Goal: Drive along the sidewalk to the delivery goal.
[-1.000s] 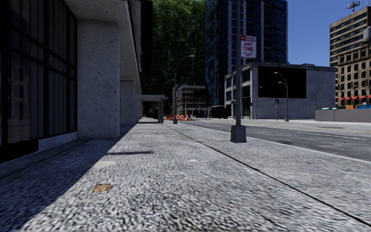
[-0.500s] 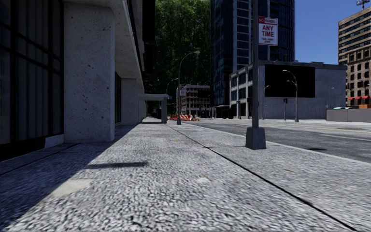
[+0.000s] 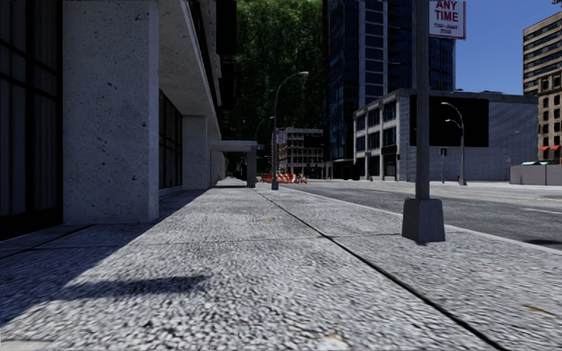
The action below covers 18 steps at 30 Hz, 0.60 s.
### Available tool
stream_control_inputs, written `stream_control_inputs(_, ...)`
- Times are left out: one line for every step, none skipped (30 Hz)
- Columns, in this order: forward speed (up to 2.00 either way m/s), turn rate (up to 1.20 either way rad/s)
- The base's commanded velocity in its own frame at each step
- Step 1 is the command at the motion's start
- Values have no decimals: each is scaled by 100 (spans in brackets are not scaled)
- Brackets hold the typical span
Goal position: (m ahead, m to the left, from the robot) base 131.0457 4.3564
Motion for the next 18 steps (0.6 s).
stream_control_inputs(200,95)
stream_control_inputs(200,95)
stream_control_inputs(200,95)
stream_control_inputs(200,93)
stream_control_inputs(200,42)
stream_control_inputs(200,2)
stream_control_inputs(200,0)
stream_control_inputs(200,0)
stream_control_inputs(200,0)
stream_control_inputs(200,0)
stream_control_inputs(200,0)
stream_control_inputs(200,0)
stream_control_inputs(200,0)
stream_control_inputs(200,0)
stream_control_inputs(200,0)
stream_control_inputs(200,0)
stream_control_inputs(200,0)
stream_control_inputs(200,0)
